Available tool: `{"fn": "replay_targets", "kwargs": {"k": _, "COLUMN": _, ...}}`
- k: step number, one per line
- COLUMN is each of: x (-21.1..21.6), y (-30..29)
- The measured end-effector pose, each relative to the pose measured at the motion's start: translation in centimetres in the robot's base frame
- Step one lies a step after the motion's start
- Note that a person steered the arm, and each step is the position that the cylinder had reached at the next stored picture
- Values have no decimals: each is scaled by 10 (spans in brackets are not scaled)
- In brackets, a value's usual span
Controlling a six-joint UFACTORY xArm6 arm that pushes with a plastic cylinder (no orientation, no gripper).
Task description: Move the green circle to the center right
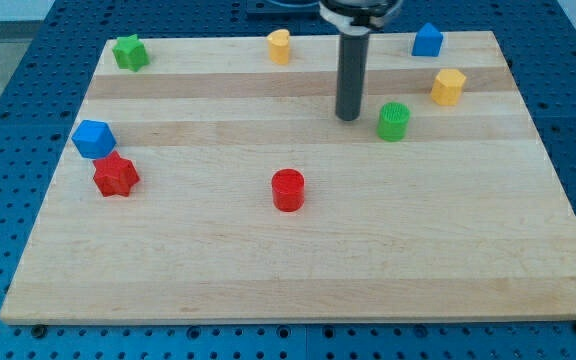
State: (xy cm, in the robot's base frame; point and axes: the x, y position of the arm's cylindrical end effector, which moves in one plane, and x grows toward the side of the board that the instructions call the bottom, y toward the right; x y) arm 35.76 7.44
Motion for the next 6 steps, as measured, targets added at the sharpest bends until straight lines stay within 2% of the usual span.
{"fn": "replay_targets", "kwargs": {"k": 2, "x": 42, "y": 44}}
{"fn": "replay_targets", "kwargs": {"k": 3, "x": 37, "y": 45}}
{"fn": "replay_targets", "kwargs": {"k": 5, "x": 40, "y": 87}}
{"fn": "replay_targets", "kwargs": {"k": 6, "x": 39, "y": 77}}
